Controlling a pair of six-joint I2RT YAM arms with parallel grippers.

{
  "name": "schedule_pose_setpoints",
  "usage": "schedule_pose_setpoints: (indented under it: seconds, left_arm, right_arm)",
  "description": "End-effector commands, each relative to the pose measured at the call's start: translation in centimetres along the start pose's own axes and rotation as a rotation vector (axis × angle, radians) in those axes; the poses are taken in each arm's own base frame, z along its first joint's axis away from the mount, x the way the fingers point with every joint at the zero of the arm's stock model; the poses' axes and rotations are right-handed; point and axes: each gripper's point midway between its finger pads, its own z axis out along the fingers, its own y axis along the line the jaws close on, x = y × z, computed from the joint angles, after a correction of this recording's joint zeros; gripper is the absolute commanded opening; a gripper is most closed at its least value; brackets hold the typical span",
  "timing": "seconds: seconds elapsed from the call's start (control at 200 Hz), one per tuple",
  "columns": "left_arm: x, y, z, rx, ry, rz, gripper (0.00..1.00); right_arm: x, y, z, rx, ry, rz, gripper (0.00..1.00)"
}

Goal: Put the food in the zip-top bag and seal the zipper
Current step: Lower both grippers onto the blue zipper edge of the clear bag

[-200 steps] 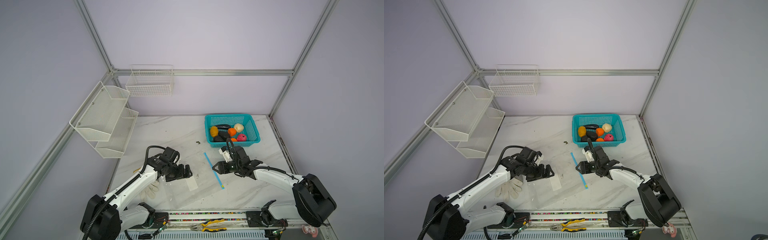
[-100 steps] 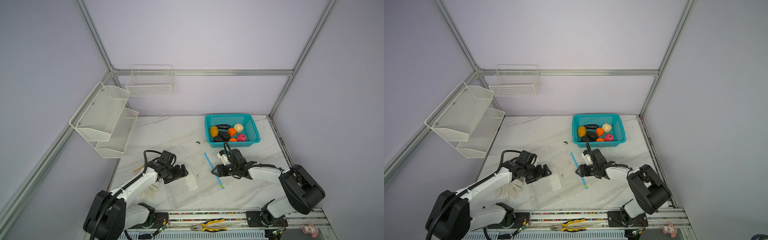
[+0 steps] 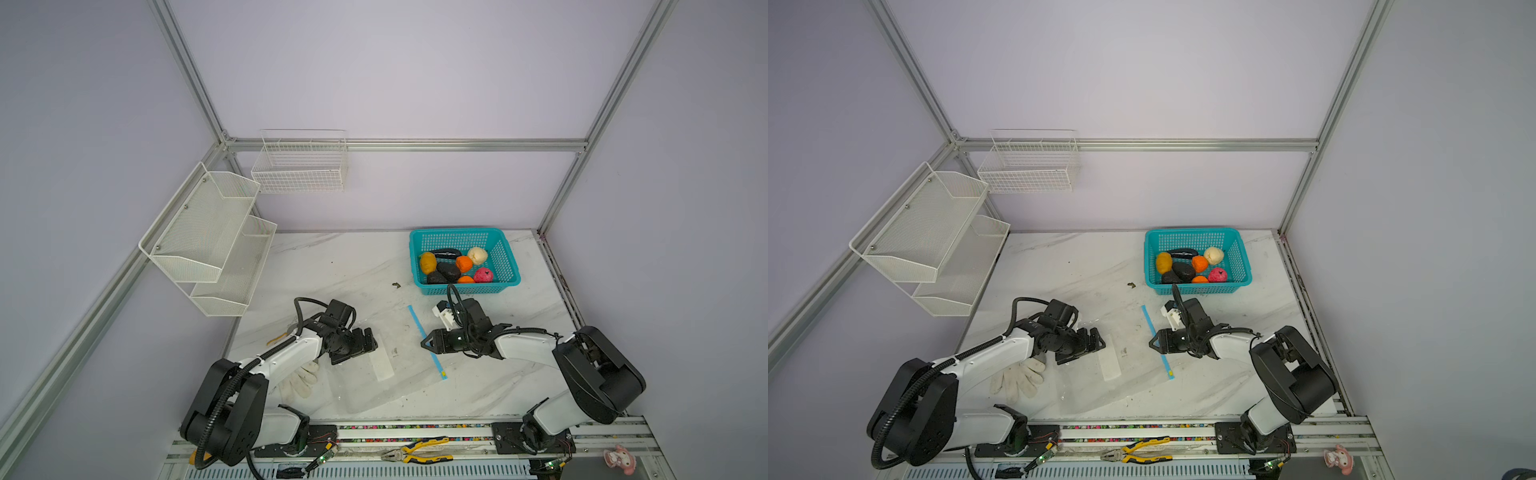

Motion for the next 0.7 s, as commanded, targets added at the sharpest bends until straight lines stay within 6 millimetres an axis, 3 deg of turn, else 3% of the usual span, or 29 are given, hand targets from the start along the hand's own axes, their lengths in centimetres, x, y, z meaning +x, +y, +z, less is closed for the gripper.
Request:
schedule_pose_setpoints:
  seconds: [0.0,0.415,0.695]
  left_arm:
    - [0.4,0.7,0.8,0.006,0.005,0.014,0.97]
    - [0.8,0.9,1.0,0.003,0.019,0.012,0.97]
    - [0.7,0.4,0.5,0.022,0.008,0.013,0.97]
  right_arm:
    - [0.5,0.6,0.3,-0.051,0.02,0.016,0.47]
    - [1.3,0.6,0.7,-0.095,0.029,0.066,0.35]
    - [0.8,1.4,0.3,-0.121,0.001,0.046,0.14]
